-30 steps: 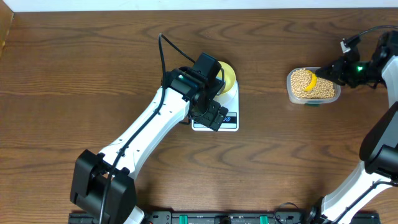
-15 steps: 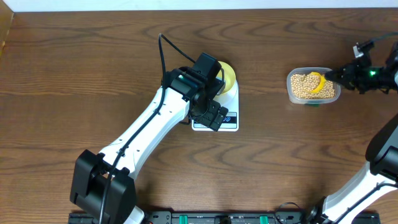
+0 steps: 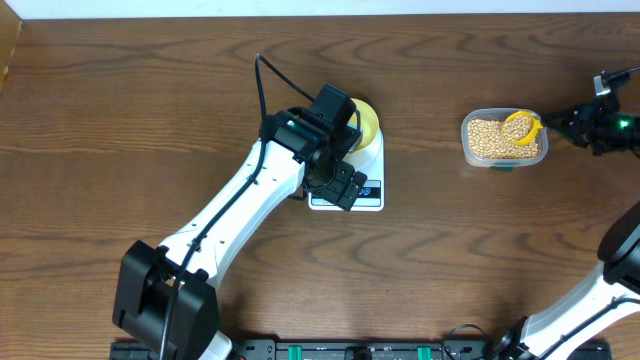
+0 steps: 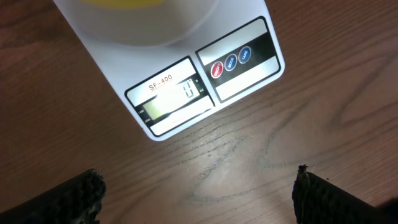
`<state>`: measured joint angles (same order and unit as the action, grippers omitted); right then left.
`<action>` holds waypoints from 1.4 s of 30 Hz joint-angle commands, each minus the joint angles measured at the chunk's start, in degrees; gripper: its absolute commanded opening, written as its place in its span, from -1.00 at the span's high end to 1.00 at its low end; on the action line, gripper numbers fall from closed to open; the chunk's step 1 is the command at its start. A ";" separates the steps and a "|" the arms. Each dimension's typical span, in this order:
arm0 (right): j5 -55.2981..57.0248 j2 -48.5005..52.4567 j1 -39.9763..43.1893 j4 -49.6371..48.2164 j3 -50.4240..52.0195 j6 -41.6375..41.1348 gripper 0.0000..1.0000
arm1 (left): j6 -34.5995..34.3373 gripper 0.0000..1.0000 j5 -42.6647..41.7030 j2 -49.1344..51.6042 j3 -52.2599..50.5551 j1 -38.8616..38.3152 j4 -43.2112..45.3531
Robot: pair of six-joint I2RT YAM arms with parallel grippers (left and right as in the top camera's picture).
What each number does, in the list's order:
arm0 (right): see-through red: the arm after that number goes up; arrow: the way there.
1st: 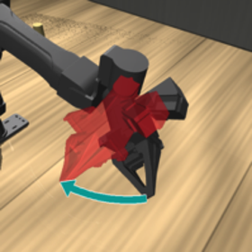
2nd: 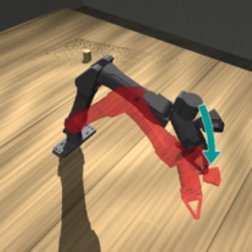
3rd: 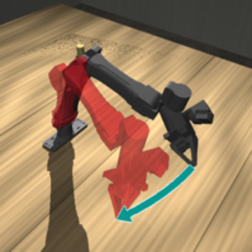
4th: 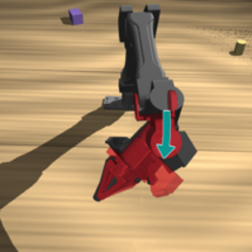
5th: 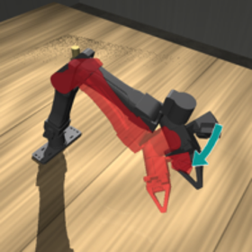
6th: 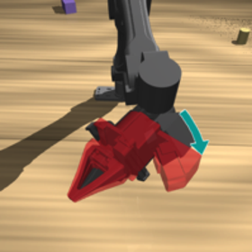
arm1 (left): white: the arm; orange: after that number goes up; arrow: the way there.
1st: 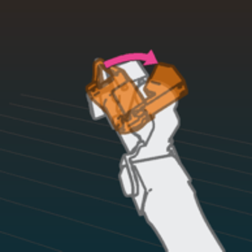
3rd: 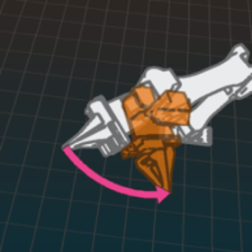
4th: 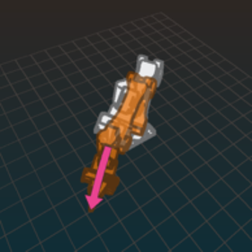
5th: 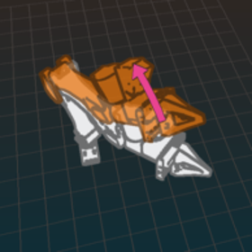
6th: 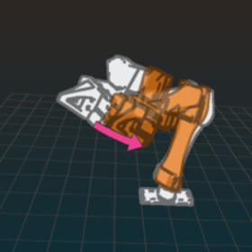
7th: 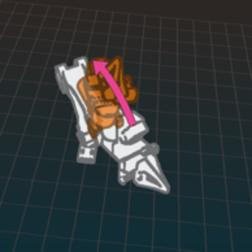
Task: Scoop item into bowl and weigh 50g on scale
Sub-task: 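Drag the scoop through the soybeans and lift it out full, then carry the filled scoop left over the yellow bowl on the scale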
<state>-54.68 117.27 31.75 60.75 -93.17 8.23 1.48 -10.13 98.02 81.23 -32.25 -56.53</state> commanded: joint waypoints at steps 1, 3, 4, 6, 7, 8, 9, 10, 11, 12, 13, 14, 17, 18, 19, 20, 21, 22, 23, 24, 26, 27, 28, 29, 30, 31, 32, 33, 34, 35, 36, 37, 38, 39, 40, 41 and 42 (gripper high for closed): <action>-4.44 0.17 0.15 -0.39 0.31 1.44 0.95 | -0.26 -0.96 0.76 0.46 -0.24 0.17 -0.11; -7.32 0.17 0.13 -0.81 0.31 2.75 0.95 | -0.24 -0.96 0.74 0.46 -0.22 0.17 -0.11; -8.92 0.17 0.13 -1.01 0.31 3.04 0.95 | -0.24 -0.96 0.76 0.46 -0.24 0.17 -0.11; -10.47 0.17 0.20 -1.27 0.31 3.02 0.95 | -0.26 -0.96 0.76 0.46 -0.24 0.17 -0.11; -10.45 0.17 0.22 -1.27 0.31 3.02 0.95 | -0.24 -0.96 0.76 0.46 -0.22 0.17 -0.09; -10.45 0.17 0.22 -1.22 0.31 3.02 0.96 | -0.24 -0.96 0.74 0.46 -0.22 0.17 -0.11; -10.47 0.17 0.22 -1.20 0.31 2.99 0.95 | -0.24 -0.96 0.76 0.46 -0.22 0.17 -0.11; -10.47 0.17 0.20 -1.22 0.31 3.02 0.95 | -0.24 -0.95 0.76 0.46 -0.22 0.17 -0.09; -10.67 0.17 0.20 -1.25 0.31 3.02 0.95 | -0.24 -0.96 0.76 0.46 -0.22 0.17 -0.11; -11.17 0.17 0.20 -1.22 0.31 3.02 0.95 | -0.24 -0.96 0.76 0.46 -0.24 0.17 -0.11; -12.17 0.17 0.20 -1.22 0.31 3.02 0.95 | -0.26 -0.96 0.76 0.46 -0.24 0.17 -0.11; -13.49 0.17 0.20 -1.25 0.31 3.04 0.95 | -0.24 -0.96 0.76 0.46 -0.24 0.17 -0.11; -18.08 0.17 0.20 -1.57 0.31 3.08 0.95 | -0.24 -0.96 0.76 0.46 -0.24 0.17 -0.11; -19.50 0.17 0.20 -1.84 0.31 3.08 0.95 | -0.24 -0.96 0.76 0.46 -0.24 0.17 -0.09; -20.68 0.17 0.20 -2.12 0.31 3.08 0.96 | -0.24 -0.96 0.76 0.46 -0.24 0.17 -0.11; -21.64 0.17 0.13 -2.38 0.31 3.08 0.96 | -0.24 -0.96 0.76 0.46 -0.22 0.17 -0.09; -22.53 0.17 0.09 -2.69 0.31 3.06 0.97 | -0.24 -0.96 0.76 0.46 -0.24 0.17 -0.09; -23.61 0.17 -0.04 -2.86 0.31 3.04 0.98 | -0.24 -0.96 0.76 0.46 -0.24 0.17 -0.11; -24.02 0.17 -0.15 -2.93 0.31 3.04 0.98 | -0.24 -0.96 0.76 0.46 -0.24 0.17 -0.11; -24.44 0.17 -0.33 -2.91 0.31 3.02 0.98 | -0.24 -0.96 0.74 0.46 -0.22 0.17 -0.09; -25.53 0.17 -0.79 -2.95 0.31 2.99 0.98 | -0.24 -0.96 0.74 0.46 -0.24 0.17 -0.09; -25.92 0.17 -1.11 -2.97 0.31 2.99 0.98 | -0.24 -0.96 0.76 0.46 -0.24 0.17 -0.11; -26.32 0.17 -1.51 -3.06 0.31 2.99 0.98 | -0.24 -0.96 0.76 0.46 -0.22 0.17 -0.11; -26.73 0.17 -1.88 -3.21 0.31 2.99 0.98 | -0.24 -0.96 0.76 0.46 -0.22 0.17 -0.09; -26.73 0.17 -2.25 -3.32 0.31 2.99 0.98 | -0.24 -0.96 0.74 0.46 -0.24 0.17 -0.11; -26.73 0.17 -2.64 -3.41 0.31 2.97 0.98 | -0.24 -0.96 0.76 0.46 -0.24 0.17 -0.09; -26.73 0.17 -3.06 -3.50 0.31 2.99 0.98 | -0.24 -0.96 0.76 0.46 -0.22 0.17 -0.11; -26.73 0.17 -3.56 -3.63 0.31 2.99 0.98 | -0.24 -0.96 0.76 0.46 -0.22 0.17 -0.11; -26.73 0.17 -4.07 -3.78 0.31 2.99 0.98 | -0.24 -0.96 0.76 0.46 -0.22 0.17 -0.09; -26.73 0.17 -4.61 -3.87 0.31 2.97 0.97 | -0.24 -0.96 0.76 0.46 -0.22 0.17 -0.11; -26.73 0.17 -5.22 -4.02 0.31 2.91 0.98 | -0.24 -0.96 0.76 0.46 -0.22 0.17 -0.11; -26.73 0.17 -5.88 -4.26 0.31 2.45 0.98 | -0.24 -0.96 0.76 0.46 -0.22 0.17 -0.09; -26.71 0.17 -6.58 -4.55 0.31 1.90 0.98 | -0.26 -0.96 0.76 0.46 -0.22 0.17 -0.11; -26.73 0.17 -7.50 -4.96 0.31 1.42 0.98 | -0.24 -0.96 0.76 0.46 -0.22 0.17 -0.11; -26.71 0.17 -8.31 -5.49 0.31 0.96 0.98 | -0.24 -0.95 0.76 0.46 -0.24 0.17 -0.11; -26.71 0.17 -9.09 -6.12 0.31 0.33 0.98 | -0.26 -0.96 0.76 0.46 -0.24 0.17 -0.11; -26.71 0.17 -9.90 -6.73 0.31 -0.13 0.98 | -0.24 -0.96 0.76 0.46 -0.24 0.17 -0.11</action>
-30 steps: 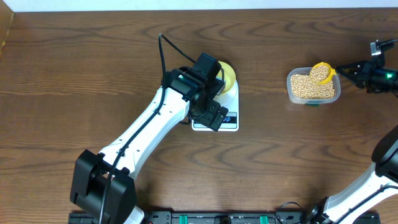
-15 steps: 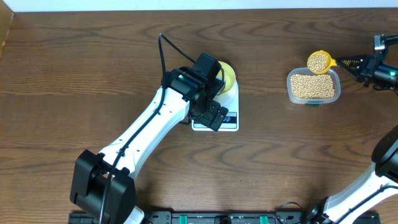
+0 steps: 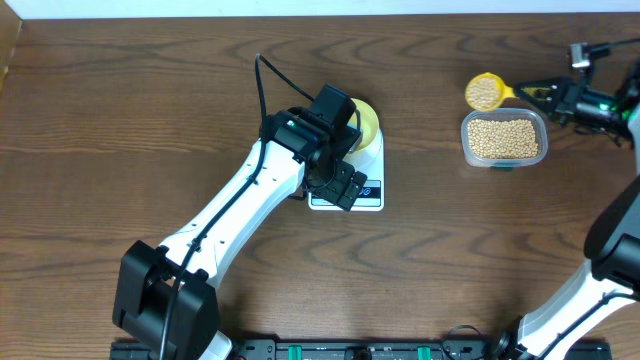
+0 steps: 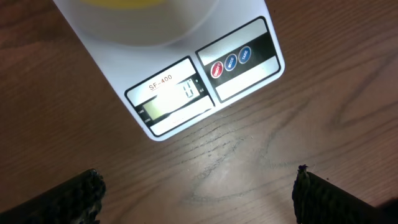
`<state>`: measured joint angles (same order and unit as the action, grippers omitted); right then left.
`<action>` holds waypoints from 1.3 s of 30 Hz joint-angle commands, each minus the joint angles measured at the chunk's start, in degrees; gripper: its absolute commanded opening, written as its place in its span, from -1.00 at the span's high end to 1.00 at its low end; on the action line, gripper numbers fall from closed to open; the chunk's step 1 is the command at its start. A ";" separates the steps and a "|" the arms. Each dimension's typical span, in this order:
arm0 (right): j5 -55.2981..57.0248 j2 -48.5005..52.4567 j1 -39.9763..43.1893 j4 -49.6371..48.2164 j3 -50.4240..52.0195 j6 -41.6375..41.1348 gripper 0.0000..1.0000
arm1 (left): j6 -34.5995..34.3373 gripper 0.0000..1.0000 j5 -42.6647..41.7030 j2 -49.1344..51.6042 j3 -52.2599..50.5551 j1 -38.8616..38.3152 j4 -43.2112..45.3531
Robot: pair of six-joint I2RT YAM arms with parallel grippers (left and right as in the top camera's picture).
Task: Scoop item into bowl and weigh 50g on scale
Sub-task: 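Carry the filled scoop left over the yellow bowl on the scale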
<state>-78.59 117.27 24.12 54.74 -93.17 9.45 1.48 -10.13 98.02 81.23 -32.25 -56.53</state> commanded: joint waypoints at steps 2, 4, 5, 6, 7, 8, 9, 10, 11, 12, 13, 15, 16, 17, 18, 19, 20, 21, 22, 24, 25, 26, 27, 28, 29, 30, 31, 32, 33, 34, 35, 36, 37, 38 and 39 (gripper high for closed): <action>-2.80 0.17 -4.09 -2.27 0.31 -2.91 0.98 | -0.24 -0.96 0.76 0.46 -0.22 0.17 -0.09; -2.80 0.17 -5.75 -3.78 0.31 -4.42 0.98 | -0.24 -0.96 0.76 0.46 -0.22 0.17 -0.11; -2.78 0.17 -6.75 -4.63 0.31 -5.29 0.97 | -0.24 -0.96 0.76 0.46 -0.24 0.17 -0.09; -2.78 0.17 -7.67 -5.35 0.31 -6.05 0.98 | -0.24 -0.96 0.76 0.46 -0.22 0.17 -0.09; -2.78 0.17 -8.63 -6.05 0.31 -6.99 0.98 | -0.24 -0.96 0.74 0.46 -0.22 0.17 -0.11; -2.78 0.17 -9.66 -6.84 0.31 -8.07 0.98 | -0.24 -0.96 0.76 0.46 -0.22 0.17 -0.09; -2.75 0.17 -10.71 -7.74 0.31 -9.18 0.98 | -0.24 -0.96 0.76 0.46 -0.22 0.17 -0.11; -2.75 0.17 -11.78 -8.76 0.31 -10.21 0.98 | -0.24 -0.96 0.76 0.46 -0.22 0.17 -0.11; -2.73 0.17 -12.81 -9.75 0.31 -11.15 0.98 | -0.24 -0.96 0.76 0.46 -0.24 0.17 -0.09; -2.43 0.17 -14.05 -10.97 0.31 -12.41 0.98 | -0.24 -0.96 0.76 0.46 -0.24 0.17 -0.09; -1.99 0.17 -15.13 -12.11 0.31 -13.57 0.98 | -0.24 -0.96 0.76 0.46 -0.22 0.17 -0.09; -0.48 0.17 -17.46 -14.62 0.31 -15.98 0.98 | -0.24 -0.96 0.76 0.46 -0.24 0.17 -0.11; 0.50 0.17 -18.53 -15.87 0.31 -17.09 0.98 | -0.24 -0.96 0.76 0.46 -0.22 0.17 -0.11; 1.75 0.17 -19.65 -17.09 0.31 -18.38 0.98 | -0.24 -0.96 0.76 0.46 -0.22 0.17 -0.11; 2.97 0.17 -20.74 -18.34 0.31 -19.80 0.97 | -0.24 -0.96 0.76 0.46 -0.24 0.17 -0.11; 4.15 0.17 -21.81 -19.54 0.31 -21.16 0.98 | -0.24 -0.96 0.76 0.46 -0.24 0.17 -0.09; 5.11 0.17 -22.80 -20.79 0.31 -22.23 0.98 | -0.24 -0.96 0.76 0.46 -0.22 0.17 -0.11; 6.14 0.17 -23.76 -22.03 0.31 -22.99 0.98 | -0.24 -0.96 0.76 0.46 -0.22 0.17 -0.11; 7.28 0.17 -24.68 -23.02 0.31 -23.43 0.98 | -0.24 -0.96 0.76 0.46 -0.24 0.17 -0.11; 10.80 0.17 -26.67 -24.44 0.31 -23.82 0.98 | -0.24 -0.96 0.76 0.46 -0.22 0.17 -0.11; 12.41 0.17 -27.43 -24.61 0.31 -23.80 0.98 | -0.24 -0.96 0.76 0.46 -0.24 0.17 -0.11; 14.19 0.17 -28.17 -24.63 0.31 -23.80 0.98 | -0.24 -0.96 0.76 0.46 -0.22 0.17 -0.09; 16.06 0.17 -28.87 -24.61 0.31 -23.76 0.98 | -0.26 -0.96 0.76 0.46 -0.22 0.17 -0.11; 18.12 0.17 -29.55 -24.61 0.31 -23.76 0.98 | -0.24 -0.96 0.76 0.46 -0.22 0.17 -0.11; 20.09 0.17 -30.16 -24.61 0.31 -23.56 0.98 | -0.26 -0.96 0.76 0.46 -0.22 0.17 -0.09; 22.53 0.17 -30.95 -24.61 0.31 -23.52 0.98 | -0.24 -0.96 0.76 0.46 -0.24 0.17 -0.09; 23.91 0.17 -31.41 -24.61 0.31 -23.52 0.98 | -0.24 -0.96 0.76 0.46 -0.22 0.17 -0.11; 25.38 0.17 -31.89 -24.59 0.31 -23.52 0.98 | -0.24 -0.96 0.76 0.46 -0.22 0.17 -0.09; 26.71 0.17 -32.33 -24.59 0.31 -23.50 0.98 | -0.24 -0.96 0.74 0.46 -0.24 0.17 -0.09; 27.82 0.17 -32.70 -24.57 0.31 -23.50 0.98 | -0.26 -0.96 0.76 0.46 -0.24 0.17 -0.11; 28.68 0.17 -33.03 -24.57 0.31 -23.26 0.98 | -0.24 -0.96 0.76 0.46 -0.22 0.17 -0.09; 29.00 0.17 -33.35 -24.57 0.31 -22.51 0.98 | -0.24 -0.96 0.76 0.46 -0.22 0.17 -0.11; 28.98 0.17 -33.64 -24.59 0.31 -21.92 0.98 | -0.24 -0.96 0.76 0.46 -0.22 0.17 -0.09; 29.00 0.17 -33.94 -24.59 0.31 -21.42 0.98 | -0.24 -0.96 0.76 0.46 -0.24 0.17 -0.09; 29.00 0.17 -34.32 -24.59 0.31 -20.90 0.98 | -0.24 -0.96 0.74 0.46 -0.22 0.17 -0.11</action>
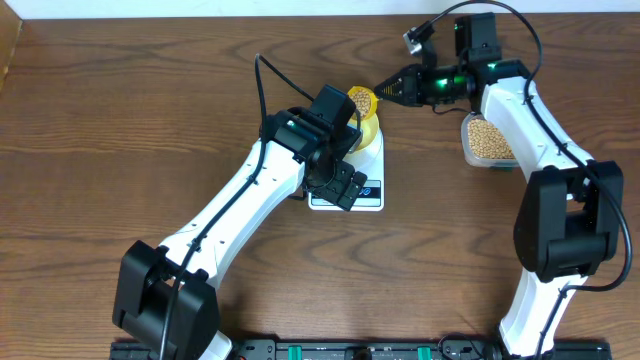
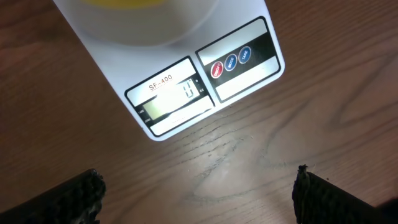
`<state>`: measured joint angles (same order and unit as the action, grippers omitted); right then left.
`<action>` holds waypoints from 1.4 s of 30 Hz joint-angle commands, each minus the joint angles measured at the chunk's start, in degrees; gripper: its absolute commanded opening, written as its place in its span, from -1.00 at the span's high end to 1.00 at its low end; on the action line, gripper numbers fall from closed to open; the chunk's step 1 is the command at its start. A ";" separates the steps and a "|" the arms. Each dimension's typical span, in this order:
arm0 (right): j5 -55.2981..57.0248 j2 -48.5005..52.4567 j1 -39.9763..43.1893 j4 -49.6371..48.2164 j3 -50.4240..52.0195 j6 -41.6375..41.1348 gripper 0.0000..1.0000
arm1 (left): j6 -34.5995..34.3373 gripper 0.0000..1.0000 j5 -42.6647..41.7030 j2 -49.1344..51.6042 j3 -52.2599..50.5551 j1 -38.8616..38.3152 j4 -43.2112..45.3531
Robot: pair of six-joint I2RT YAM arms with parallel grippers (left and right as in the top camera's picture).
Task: Scoop item into bowl and weigh 50g on scale
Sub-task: 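Carry the filled scoop left over the yellow bowl on the scale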
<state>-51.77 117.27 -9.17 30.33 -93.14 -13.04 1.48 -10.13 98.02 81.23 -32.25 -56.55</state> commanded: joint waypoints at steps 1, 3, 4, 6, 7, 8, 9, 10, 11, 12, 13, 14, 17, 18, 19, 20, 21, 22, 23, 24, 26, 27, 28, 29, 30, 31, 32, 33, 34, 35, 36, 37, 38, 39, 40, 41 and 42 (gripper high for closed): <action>2.23 0.17 -1.33 -0.17 0.28 2.01 0.98 | -0.26 -0.96 0.76 0.46 -0.24 0.17 -0.09; 2.49 0.17 -2.03 -0.20 0.28 3.19 0.98 | -0.24 -0.96 0.76 0.46 -0.24 0.17 -0.07; 2.86 0.17 -2.40 -0.17 0.28 3.52 0.97 | -0.24 -0.96 0.76 0.46 -0.22 0.17 -0.09; 3.91 0.17 -2.95 -0.17 0.28 3.50 0.95 | -0.24 -0.96 0.76 0.46 -0.22 0.17 -0.09; 4.42 0.17 -3.17 -0.17 0.28 3.50 0.97 | -0.24 -0.96 0.76 0.46 -0.24 0.17 -0.09; 5.07 0.17 -3.34 -0.17 0.28 3.52 0.98 | -0.24 -0.96 0.76 0.46 -0.22 0.17 -0.09; 5.75 0.17 -3.54 -0.13 0.28 3.63 0.97 | -0.24 -0.96 0.76 0.46 -0.24 0.17 -0.07; 6.43 0.17 -3.67 -0.13 0.28 3.93 0.95 | -0.24 -0.96 0.76 0.46 -0.24 0.17 -0.07; 7.21 0.17 -3.82 -0.11 0.28 3.91 0.95 | -0.24 -0.96 0.76 0.46 -0.24 0.17 -0.09; 7.96 0.17 -3.91 -0.11 0.28 3.91 0.95 | -0.24 -0.95 0.76 0.46 -0.22 0.17 -0.07; 8.48 0.17 -3.98 -0.13 0.28 3.91 0.97 | -0.24 -0.96 0.76 0.46 -0.22 0.17 -0.07; 8.61 0.17 -4.00 -0.15 0.28 3.91 0.98 | -0.24 -0.96 0.76 0.46 -0.24 0.17 -0.07; 8.59 0.17 -4.00 -0.15 0.28 3.89 0.98 | -0.24 -0.96 0.76 0.46 -0.22 0.17 -0.09; 8.59 0.17 -4.00 -0.13 0.28 3.89 0.98 | -0.24 -0.95 0.76 0.46 -0.22 0.17 -0.09; 8.59 0.17 -4.00 -0.11 0.28 3.89 0.98 | -0.24 -0.96 0.76 0.46 -0.24 0.17 -0.07; 8.57 0.17 -4.02 -0.09 0.28 3.89 0.98 | -0.24 -0.96 0.76 0.46 -0.24 0.17 -0.07; 8.57 0.17 -4.02 0.02 0.28 3.89 0.98 | -0.26 -0.96 0.76 0.46 -0.22 0.17 -0.09; 8.57 0.17 -4.02 0.13 0.28 3.89 0.98 | -0.26 -0.96 0.76 0.46 -0.22 0.17 -0.07; 8.57 0.17 -4.02 0.13 0.28 3.89 0.98 | -0.24 -0.96 0.76 0.46 -0.22 0.17 -0.09; 8.57 0.17 -4.02 0.13 0.28 3.87 0.98 | -0.24 -0.96 0.76 0.46 -0.24 0.17 -0.07; 8.55 0.17 -4.02 0.28 0.28 3.89 0.98 | -0.26 -0.96 0.76 0.46 -0.22 0.17 -0.09; 8.57 0.17 -4.02 0.28 0.28 3.89 0.98 | -0.26 -0.96 0.76 0.46 -0.22 0.17 -0.09; 8.57 0.17 -4.00 0.33 0.28 3.89 0.98 | -0.24 -0.96 0.76 0.46 -0.24 0.17 -0.09; 8.57 0.17 -4.00 0.37 0.28 3.89 0.98 | -0.24 -0.96 0.76 0.46 -0.22 0.17 -0.09; 8.57 0.17 -4.00 0.50 0.28 3.89 0.98 | -0.24 -0.96 0.74 0.46 -0.22 0.17 -0.09; 8.57 0.17 -4.02 0.57 0.28 3.89 0.98 | -0.24 -0.96 0.76 0.46 -0.22 0.17 -0.07; 8.55 0.17 -4.04 0.61 0.28 3.89 0.98 | -0.24 -0.96 0.76 0.46 -0.22 0.17 -0.07; 8.55 0.17 -4.07 0.72 0.28 3.89 0.98 | -0.24 -0.96 0.76 0.46 -0.24 0.17 -0.09; 8.57 0.17 -4.07 0.83 0.28 3.89 0.98 | -0.24 -0.96 0.76 0.46 -0.22 0.17 -0.07; 8.57 0.17 -4.07 0.98 0.28 3.91 0.98 | -0.24 -0.96 0.76 0.46 -0.22 0.17 -0.09; 8.57 0.17 -4.07 1.22 0.28 3.91 0.98 | -0.24 -0.96 0.76 0.46 -0.24 0.17 -0.07; 8.57 0.17 -4.07 1.38 0.28 3.89 0.98 | -0.24 -0.96 0.76 0.46 -0.22 0.17 -0.09; 8.55 0.17 -4.07 1.44 0.28 3.91 0.98 | -0.26 -0.96 0.76 0.46 -0.24 0.17 -0.07; 8.52 0.17 -4.07 1.42 0.28 3.89 0.98 | -0.24 -0.96 0.76 0.46 -0.22 0.17 -0.07; 8.52 0.17 -4.07 1.36 0.26 3.89 0.98 | -0.24 -0.96 0.76 0.46 -0.24 0.17 -0.09; 8.52 0.17 -4.07 1.18 0.26 3.89 0.98 | -0.24 -0.96 0.76 0.46 -0.22 0.17 -0.09; 8.52 0.15 -4.07 1.07 0.24 3.89 0.98 | -0.24 -0.96 0.76 0.46 -0.22 0.17 -0.09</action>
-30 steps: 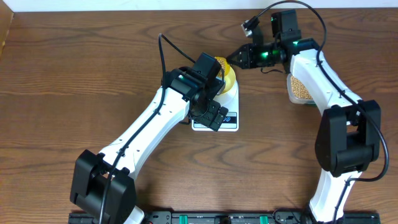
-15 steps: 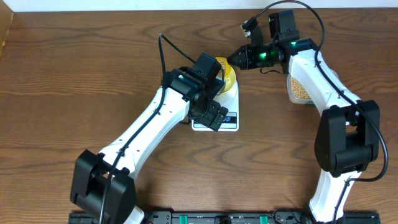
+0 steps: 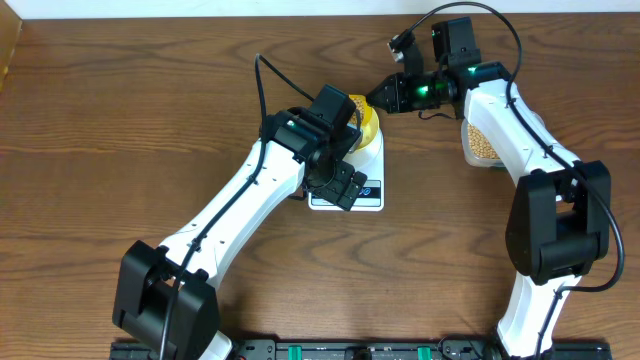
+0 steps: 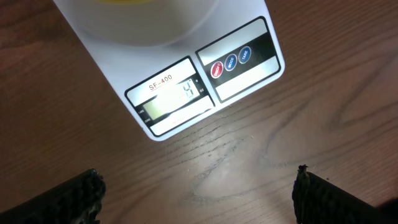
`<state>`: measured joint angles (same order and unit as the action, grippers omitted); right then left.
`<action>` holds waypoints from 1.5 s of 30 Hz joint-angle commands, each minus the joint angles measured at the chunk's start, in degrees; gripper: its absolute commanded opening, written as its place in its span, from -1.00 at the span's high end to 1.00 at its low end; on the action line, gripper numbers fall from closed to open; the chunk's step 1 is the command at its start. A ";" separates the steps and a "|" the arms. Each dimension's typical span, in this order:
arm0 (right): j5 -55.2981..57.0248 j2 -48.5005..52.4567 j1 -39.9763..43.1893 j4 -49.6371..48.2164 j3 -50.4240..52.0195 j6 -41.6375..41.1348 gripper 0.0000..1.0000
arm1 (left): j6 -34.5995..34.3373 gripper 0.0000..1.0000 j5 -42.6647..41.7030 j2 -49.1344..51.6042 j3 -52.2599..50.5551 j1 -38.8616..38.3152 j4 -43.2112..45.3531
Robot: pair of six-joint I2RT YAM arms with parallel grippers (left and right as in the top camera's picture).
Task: Scoop item into bowl and weigh 50g on scale
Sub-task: 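Carry the filled scoop left over the yellow bowl on the scale, then tilt the scoop with the right gripper to pour soybeans into the bowl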
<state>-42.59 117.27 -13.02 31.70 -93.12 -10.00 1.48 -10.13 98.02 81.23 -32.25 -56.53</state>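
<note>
A white scale (image 4: 242, 81) lies on the wooden table, with the rim of a bowl at the top edge of the left wrist view. Its display (image 4: 171, 99) shows one digit that looks like a 4. In the overhead view the yellow bowl (image 3: 368, 125) sits on the scale (image 3: 372, 198), half hidden under my left wrist. My left gripper (image 4: 199, 199) hangs open over bare table in front of the scale. My right gripper (image 3: 386, 96) is shut on the yellow scoop (image 3: 372, 104), which is held at the bowl's far right rim.
A clear tub of tan grains (image 3: 478, 142) stands right of the scale, partly covered by my right arm. A black cable (image 3: 262, 85) loops off the left arm. Open tabletop (image 3: 120, 120) lies to the left and in front.
My right gripper has shifted a little at the bowl's rim, and the scoop's load of grains no longer shows. The scale's reading has changed. My left gripper stays put.
My right gripper first held the scoop in the grain tub at the far right. Then it held the filled scoop just above and behind the tub, then at the bowl. Now the scoop is at the rim and the display reads differently.
</note>
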 commanded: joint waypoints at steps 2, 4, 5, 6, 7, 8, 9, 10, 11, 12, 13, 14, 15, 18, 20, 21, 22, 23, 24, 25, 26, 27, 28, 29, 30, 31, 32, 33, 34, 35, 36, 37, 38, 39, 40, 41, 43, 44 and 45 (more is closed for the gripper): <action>-0.83 0.15 -0.20 -0.48 0.13 0.83 0.98 | -0.26 -0.96 0.76 0.46 -0.24 0.17 -0.09; -1.25 -0.07 -0.15 -0.37 0.09 0.83 0.98 | -0.24 -0.96 0.76 0.46 -0.22 0.17 -0.09; -1.31 -0.33 -0.15 -0.22 0.09 0.83 0.98 | -0.24 -0.96 0.76 0.46 -0.22 0.17 -0.09; -1.31 -0.61 -0.15 -0.13 0.09 0.83 0.98 | -0.24 -0.96 0.76 0.46 -0.22 0.17 -0.09; -1.31 -1.11 -0.15 0.00 0.07 0.83 0.98 | -0.24 -0.96 0.76 0.46 -0.24 0.17 -0.09; -1.29 -1.57 -0.15 0.00 0.07 0.83 0.98 | -0.24 -0.96 0.76 0.46 -0.24 0.17 -0.11; -1.29 -2.03 -0.15 0.00 0.07 0.83 0.98 | -0.24 -0.96 0.76 0.46 -0.22 0.17 -0.09; -1.25 -2.58 -0.17 -0.02 0.07 0.85 0.98 | -0.24 -0.96 0.76 0.46 -0.24 0.17 -0.11; -1.25 -3.02 -0.17 -0.02 0.07 0.85 0.98 | -0.24 -0.96 0.74 0.46 -0.24 0.17 -0.11; -1.20 -3.56 -0.15 -0.02 0.07 0.87 0.98 | -0.24 -0.96 0.76 0.46 -0.24 0.17 -0.09; -0.81 -3.96 -0.15 -0.02 0.07 0.87 0.98 | -0.24 -0.96 0.76 0.46 -0.22 0.17 -0.11; -0.22 -4.57 -0.15 0.02 0.07 0.87 0.98 | -0.24 -0.96 0.74 0.46 -0.22 0.17 -0.11; 0.52 -4.98 -0.15 0.04 0.07 0.85 0.98 | -0.24 -0.96 0.76 0.46 -0.22 0.17 -0.09; 1.77 -6.29 -0.15 0.04 0.07 0.87 0.98 | -0.24 -0.96 0.76 0.46 -0.24 0.17 -0.11; 2.80 -6.97 -0.22 0.02 0.07 0.90 0.98 | -0.24 -0.96 0.74 0.46 -0.22 0.17 -0.09; 3.63 -7.15 -0.26 0.02 0.07 0.92 0.97 | -0.24 -0.96 0.76 0.46 -0.24 0.17 -0.09; 4.39 -7.41 -0.35 0.02 0.07 1.64 0.98 | -0.24 -0.96 0.76 0.46 -0.24 0.17 -0.11; 4.81 -7.45 -0.46 0.04 0.07 2.54 0.98 | -0.26 -0.96 0.76 0.46 -0.22 0.17 -0.11; 4.83 -7.48 -0.59 0.09 0.07 3.37 0.98 | -0.26 -0.96 0.74 0.46 -0.22 0.17 -0.09; 4.83 -7.48 -0.72 0.15 0.07 3.76 0.98 | -0.26 -0.96 0.74 0.46 -0.22 0.17 -0.11; 4.98 -7.48 -0.81 0.26 0.07 4.37 0.98 | -0.24 -0.96 0.74 0.46 -0.22 0.17 -0.09; 5.01 -7.48 -0.94 0.39 0.07 5.27 0.98 | -0.24 -0.96 0.74 0.46 -0.22 0.17 -0.11; 4.98 -7.48 -1.01 0.44 0.07 6.34 0.98 | -0.26 -0.96 0.74 0.46 -0.22 0.17 -0.11; 4.96 -7.48 -1.05 0.44 0.07 7.26 0.98 | -0.26 -0.96 0.76 0.46 -0.24 0.17 -0.11; 4.96 -7.48 -1.09 0.44 0.07 7.93 0.98 | -0.26 -0.96 0.76 0.46 -0.22 0.17 -0.09; 4.98 -7.48 -1.16 0.42 0.07 8.63 0.98 | -0.24 -0.96 0.76 0.46 -0.22 0.17 -0.09; 4.96 -7.48 -1.25 0.37 0.07 9.20 0.98 | -0.24 -0.96 0.76 0.46 -0.24 0.17 -0.11; 4.94 -7.48 -1.29 0.35 0.07 9.57 0.98 | -0.24 -0.96 0.76 0.46 -0.22 0.17 -0.11; 4.92 -7.48 -1.31 0.26 0.07 9.73 0.98 | -0.26 -0.96 0.76 0.46 -0.22 0.17 -0.11; 4.87 -7.48 -1.33 0.24 0.07 9.73 0.98 | -0.24 -0.96 0.76 0.46 -0.22 0.17 -0.11; 4.70 -7.48 -1.33 0.17 0.07 9.73 0.98 | -0.24 -0.96 0.76 0.46 -0.24 0.17 -0.11; 4.68 -7.48 -1.33 0.17 0.07 9.73 0.98 | -0.24 -0.96 0.74 0.46 -0.24 0.17 -0.09; 4.70 -7.48 -1.33 0.20 0.07 9.73 0.98 | -0.26 -0.96 0.76 0.46 -0.22 0.17 -0.09; 4.72 -7.48 -1.33 0.17 0.07 9.73 0.98 | -0.24 -0.96 0.76 0.46 -0.22 0.17 -0.11; 4.72 -7.48 -1.33 0.13 0.07 9.73 0.98 | -0.24 -0.96 0.74 0.46 -0.22 0.17 -0.09; 4.74 -7.48 -1.33 -0.09 0.07 9.70 0.98 | -0.24 -0.96 0.76 0.46 -0.22 0.17 -0.09; 4.76 -7.48 -1.29 -0.59 0.07 9.68 0.98 | -0.24 -0.95 0.74 0.46 -0.22 0.17 -0.11; 4.74 -7.48 -1.29 -0.94 0.07 9.68 0.98 | -0.24 -0.95 0.76 0.46 -0.24 0.17 -0.11; 4.74 -7.48 -1.29 -1.25 0.07 9.68 0.98 | -0.24 -0.96 0.76 0.46 -0.22 0.17 -0.11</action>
<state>-37.47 110.93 -14.11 31.11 -93.14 -1.78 1.48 -10.13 98.02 81.23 -32.25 -56.55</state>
